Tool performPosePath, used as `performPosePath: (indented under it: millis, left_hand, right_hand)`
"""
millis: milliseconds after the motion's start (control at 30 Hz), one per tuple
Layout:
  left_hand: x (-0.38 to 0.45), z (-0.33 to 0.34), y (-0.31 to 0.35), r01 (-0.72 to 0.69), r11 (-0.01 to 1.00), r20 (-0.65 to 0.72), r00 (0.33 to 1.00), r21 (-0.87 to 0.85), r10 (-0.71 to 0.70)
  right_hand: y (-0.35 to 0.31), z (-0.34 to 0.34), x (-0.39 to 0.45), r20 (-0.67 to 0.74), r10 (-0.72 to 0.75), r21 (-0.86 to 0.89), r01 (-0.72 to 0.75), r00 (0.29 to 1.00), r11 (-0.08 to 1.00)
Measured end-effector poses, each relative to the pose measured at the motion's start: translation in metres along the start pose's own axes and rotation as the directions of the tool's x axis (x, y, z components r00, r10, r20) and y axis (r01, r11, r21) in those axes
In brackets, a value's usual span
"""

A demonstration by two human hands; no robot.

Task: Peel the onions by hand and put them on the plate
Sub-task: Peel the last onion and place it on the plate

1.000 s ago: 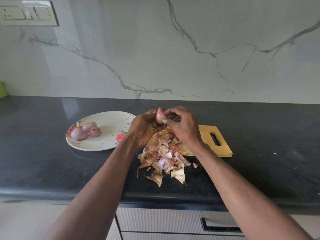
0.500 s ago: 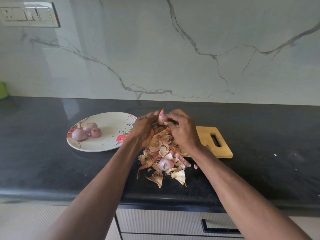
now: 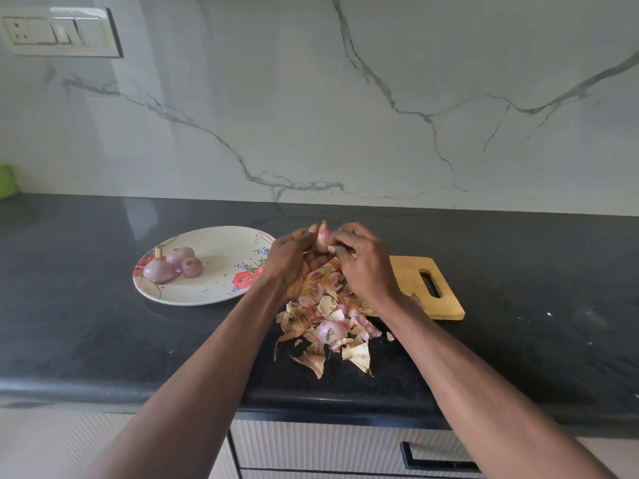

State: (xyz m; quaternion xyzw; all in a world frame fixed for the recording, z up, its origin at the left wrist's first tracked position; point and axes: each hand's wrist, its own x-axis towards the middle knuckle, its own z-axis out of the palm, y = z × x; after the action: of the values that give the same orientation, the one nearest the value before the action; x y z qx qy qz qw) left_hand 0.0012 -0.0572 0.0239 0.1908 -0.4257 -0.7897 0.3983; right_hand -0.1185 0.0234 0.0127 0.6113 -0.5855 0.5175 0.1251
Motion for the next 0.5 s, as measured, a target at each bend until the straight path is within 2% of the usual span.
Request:
performPosePath:
  millis: [200, 333, 500]
  left_hand:
    - [0.0008, -0.0002, 0.0024, 0.047, 0.999, 0.037, 0.998, -0.014, -0.047]
    - [0.0019, -0.0045, 0.0045, 0.072, 0.996, 0.079, 0.994, 0.042, -0.075]
    - [0.0011, -0.0054, 0.0031, 0.087, 0.993, -0.022, 0.996, 0.081, -0.085]
  right_hand:
    - [0.0017, -0.0006, 0.0012, 0.005, 0.036, 0.027, -0.036, 0.999, 0.999]
    - [0.0023, -0.0009, 0.0019, -0.025, 0.053, 0.018, -0.052, 0.998, 0.998]
    - [0.0028, 0.0008, 0.0012, 0.006, 0.02, -0.002, -0.02, 1.0, 1.0]
